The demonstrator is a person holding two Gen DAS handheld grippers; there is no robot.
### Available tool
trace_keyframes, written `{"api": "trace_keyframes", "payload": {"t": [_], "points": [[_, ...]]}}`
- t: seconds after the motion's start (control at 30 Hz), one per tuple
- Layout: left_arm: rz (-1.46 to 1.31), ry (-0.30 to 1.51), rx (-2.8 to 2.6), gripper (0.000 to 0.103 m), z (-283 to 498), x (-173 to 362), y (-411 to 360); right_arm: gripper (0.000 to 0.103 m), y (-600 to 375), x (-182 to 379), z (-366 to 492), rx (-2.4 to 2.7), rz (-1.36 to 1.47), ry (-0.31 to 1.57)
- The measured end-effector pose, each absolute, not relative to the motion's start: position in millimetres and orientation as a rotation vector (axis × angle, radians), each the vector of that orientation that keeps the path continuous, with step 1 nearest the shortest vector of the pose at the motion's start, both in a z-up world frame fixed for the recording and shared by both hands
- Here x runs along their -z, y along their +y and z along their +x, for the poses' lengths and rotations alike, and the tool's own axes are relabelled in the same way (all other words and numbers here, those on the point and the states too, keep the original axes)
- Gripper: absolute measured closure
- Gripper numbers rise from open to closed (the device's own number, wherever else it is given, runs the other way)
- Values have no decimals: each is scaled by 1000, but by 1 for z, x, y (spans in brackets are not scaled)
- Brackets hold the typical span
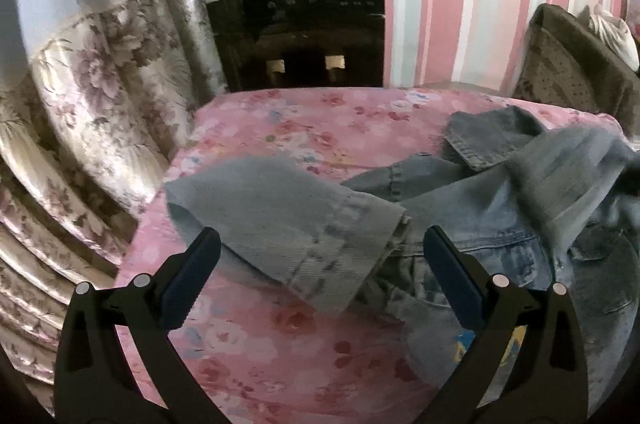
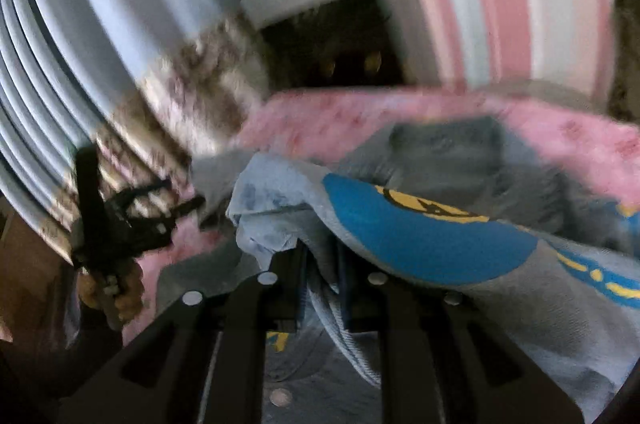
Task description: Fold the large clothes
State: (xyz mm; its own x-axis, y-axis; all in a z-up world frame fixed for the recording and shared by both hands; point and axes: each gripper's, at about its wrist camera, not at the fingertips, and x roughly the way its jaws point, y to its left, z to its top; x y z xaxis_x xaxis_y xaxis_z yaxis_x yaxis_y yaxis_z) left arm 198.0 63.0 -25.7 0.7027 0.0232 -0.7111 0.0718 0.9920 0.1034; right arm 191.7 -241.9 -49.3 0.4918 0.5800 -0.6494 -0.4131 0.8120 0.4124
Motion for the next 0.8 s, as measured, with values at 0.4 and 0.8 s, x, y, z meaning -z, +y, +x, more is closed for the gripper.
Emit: {"api": "trace_keyframes", "payload": {"t": [0.4,0.8], "points": [[178,805,78,3,186,18,42,35,-242,61,163,-629,142,960],[227,890,356,3,191,34,-46,30,-393,17,125,-167,164,754]]}}
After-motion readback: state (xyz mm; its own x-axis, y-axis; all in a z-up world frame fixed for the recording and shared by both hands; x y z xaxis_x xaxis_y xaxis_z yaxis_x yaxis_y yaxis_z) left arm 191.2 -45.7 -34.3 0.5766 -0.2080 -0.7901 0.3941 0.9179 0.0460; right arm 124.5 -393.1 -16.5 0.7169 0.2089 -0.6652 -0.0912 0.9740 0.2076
